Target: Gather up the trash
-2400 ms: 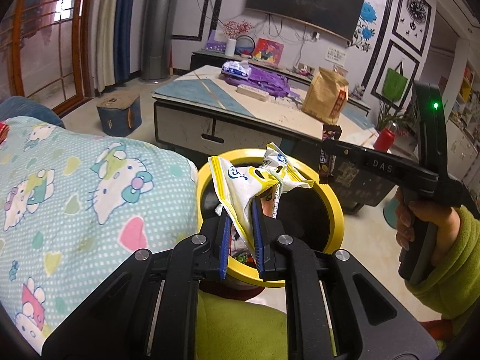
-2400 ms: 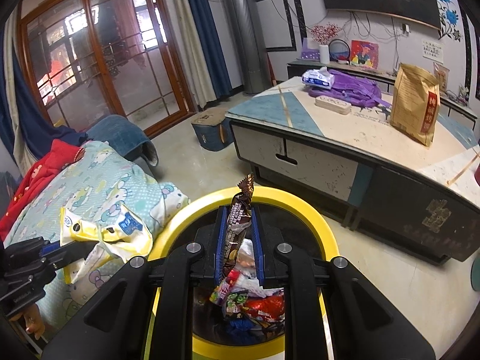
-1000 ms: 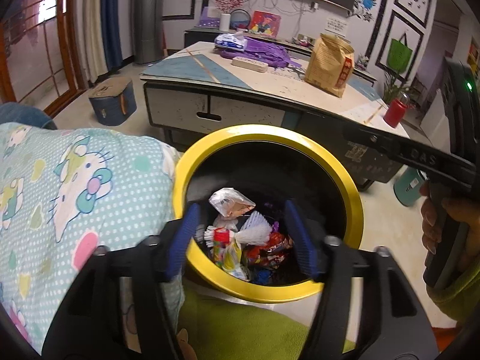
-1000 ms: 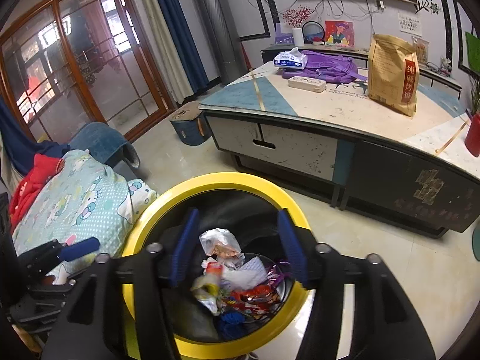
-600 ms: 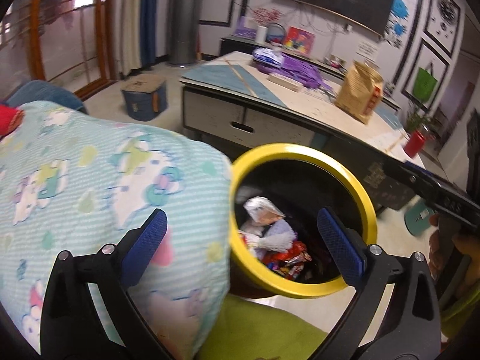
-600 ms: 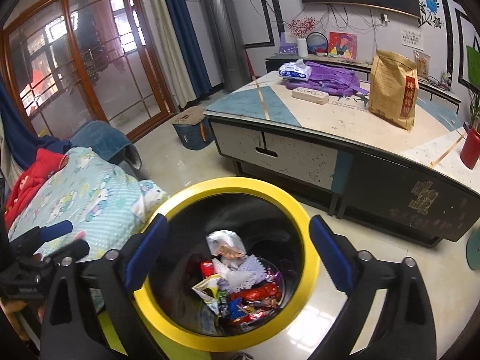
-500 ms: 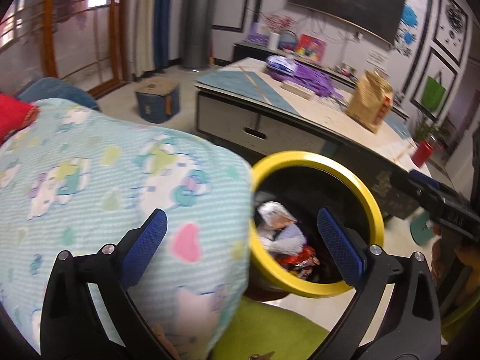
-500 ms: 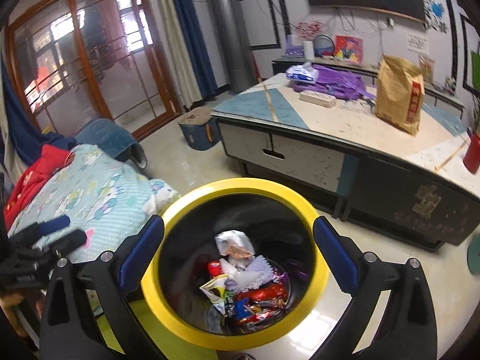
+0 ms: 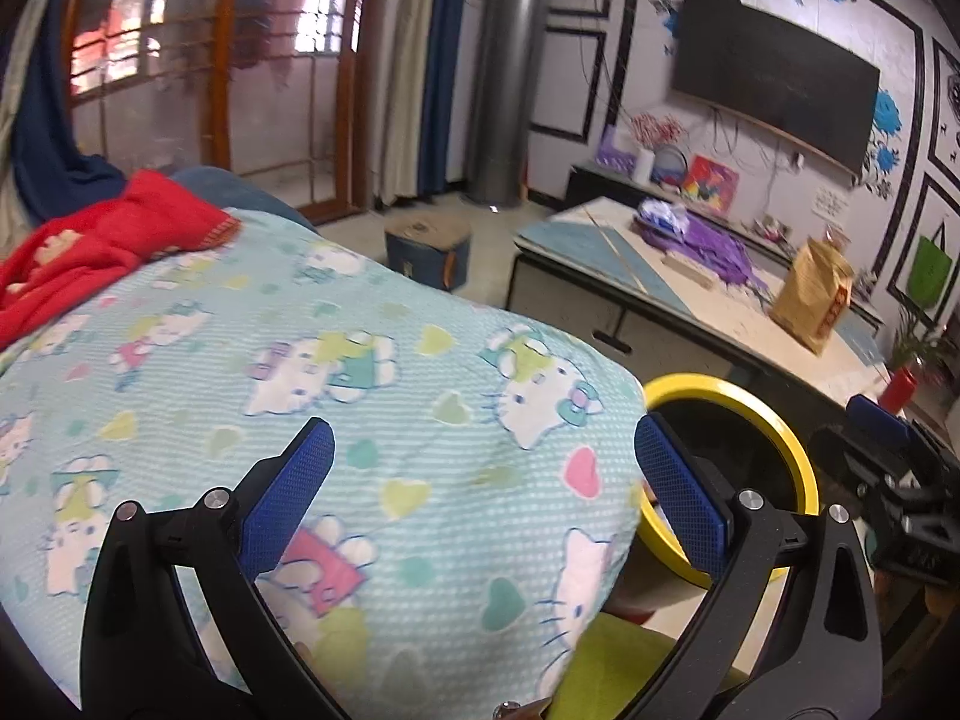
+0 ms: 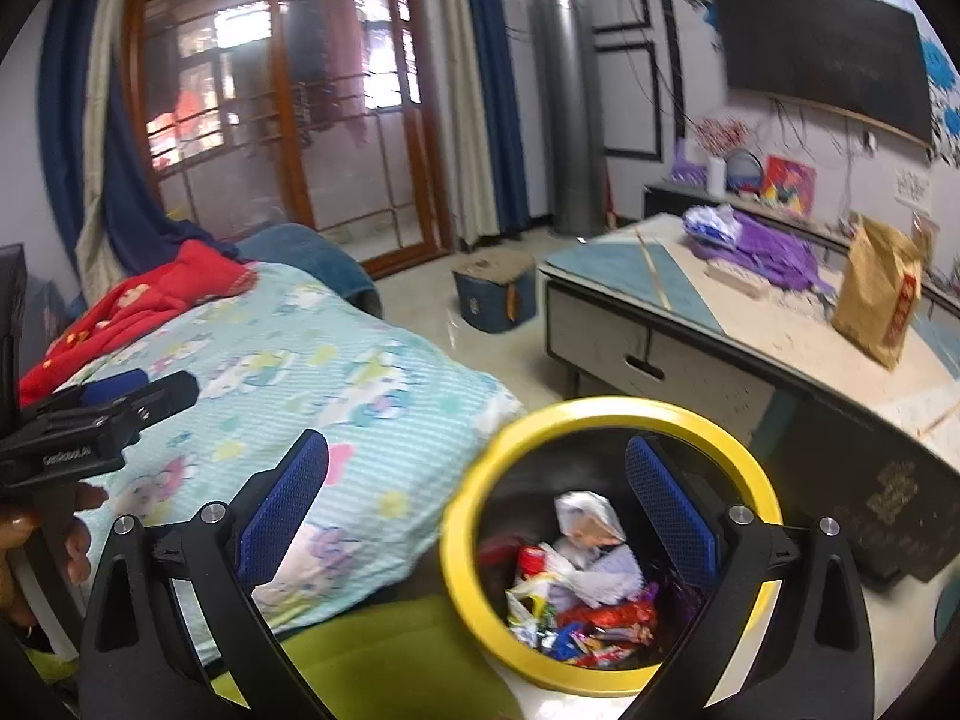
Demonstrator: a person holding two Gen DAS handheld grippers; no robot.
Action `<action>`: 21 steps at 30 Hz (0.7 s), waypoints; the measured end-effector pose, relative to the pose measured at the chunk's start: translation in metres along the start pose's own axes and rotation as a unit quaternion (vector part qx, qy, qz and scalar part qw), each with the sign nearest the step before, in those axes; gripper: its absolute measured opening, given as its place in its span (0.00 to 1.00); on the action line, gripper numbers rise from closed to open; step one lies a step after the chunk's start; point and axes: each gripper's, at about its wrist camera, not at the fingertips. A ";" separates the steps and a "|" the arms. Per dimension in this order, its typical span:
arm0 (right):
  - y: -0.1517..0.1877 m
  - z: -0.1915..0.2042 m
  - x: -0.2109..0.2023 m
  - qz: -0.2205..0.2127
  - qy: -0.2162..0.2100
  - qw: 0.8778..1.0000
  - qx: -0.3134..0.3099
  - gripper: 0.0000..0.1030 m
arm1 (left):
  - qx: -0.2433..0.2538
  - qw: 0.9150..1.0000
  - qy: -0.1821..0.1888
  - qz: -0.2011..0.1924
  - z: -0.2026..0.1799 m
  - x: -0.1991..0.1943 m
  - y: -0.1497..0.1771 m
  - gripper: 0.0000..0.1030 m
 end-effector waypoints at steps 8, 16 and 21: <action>0.009 0.031 -0.037 -0.095 0.013 0.995 -0.010 0.94 | 0.014 0.998 -0.023 -0.059 0.011 -0.044 0.014 0.90; 0.022 0.043 -0.056 -0.134 0.034 0.990 -0.024 0.94 | 0.022 0.994 -0.054 -0.092 0.016 -0.075 0.037 0.90; 0.037 0.059 -0.050 -0.124 0.024 0.990 -0.063 0.94 | 0.007 0.994 -0.045 -0.095 0.018 -0.078 0.043 0.90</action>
Point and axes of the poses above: each gripper's, at about its wrist camera, not at the fingertips, and x roughly the way its jaws point, z to its left, y to its underside, and after that the axes turned 2 degrees about x, right-handed
